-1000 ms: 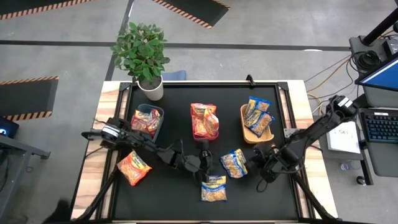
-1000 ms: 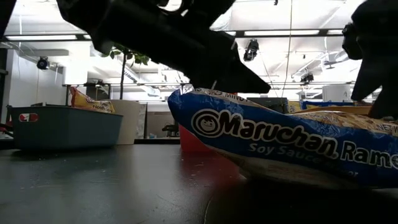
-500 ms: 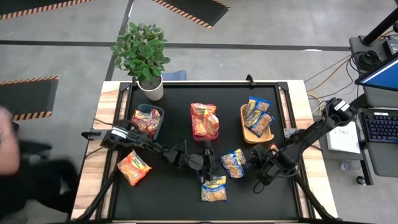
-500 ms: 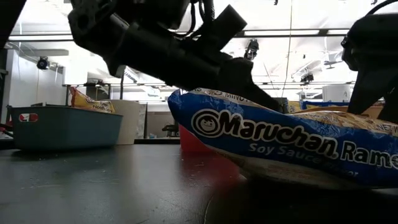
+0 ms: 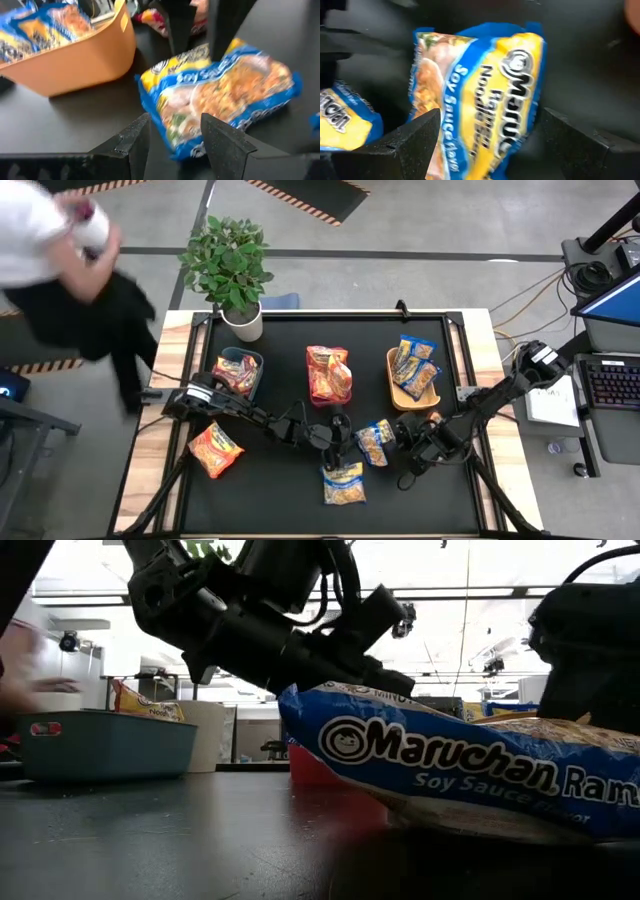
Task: Sort Maruchan noodles
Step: Put the blue noodle pack into the yellow bin
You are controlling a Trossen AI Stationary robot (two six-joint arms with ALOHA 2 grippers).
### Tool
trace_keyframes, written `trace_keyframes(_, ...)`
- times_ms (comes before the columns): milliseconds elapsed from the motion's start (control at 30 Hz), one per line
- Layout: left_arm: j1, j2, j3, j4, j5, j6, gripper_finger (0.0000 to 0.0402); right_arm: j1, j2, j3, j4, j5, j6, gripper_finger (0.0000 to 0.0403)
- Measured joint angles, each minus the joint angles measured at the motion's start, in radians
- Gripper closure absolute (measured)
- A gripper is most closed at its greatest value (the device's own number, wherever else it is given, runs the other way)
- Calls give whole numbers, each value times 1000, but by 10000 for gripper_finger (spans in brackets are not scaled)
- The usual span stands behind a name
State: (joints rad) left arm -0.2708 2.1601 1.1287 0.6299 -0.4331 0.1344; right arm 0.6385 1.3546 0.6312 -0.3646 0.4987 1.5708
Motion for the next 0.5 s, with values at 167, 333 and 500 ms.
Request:
trace_keyframes(167,13,0,-1,-65,-2,-25,245,-24,11,0,70,-1,-71,72)
trace_keyframes(333,18,0,-2,-86,-2,-43,257,-38,11,0,124,-1,-125,72)
trace_keyframes(500,19,0,-4,-113,-2,-50,276,-47,28,0,210,-1,-177,75)
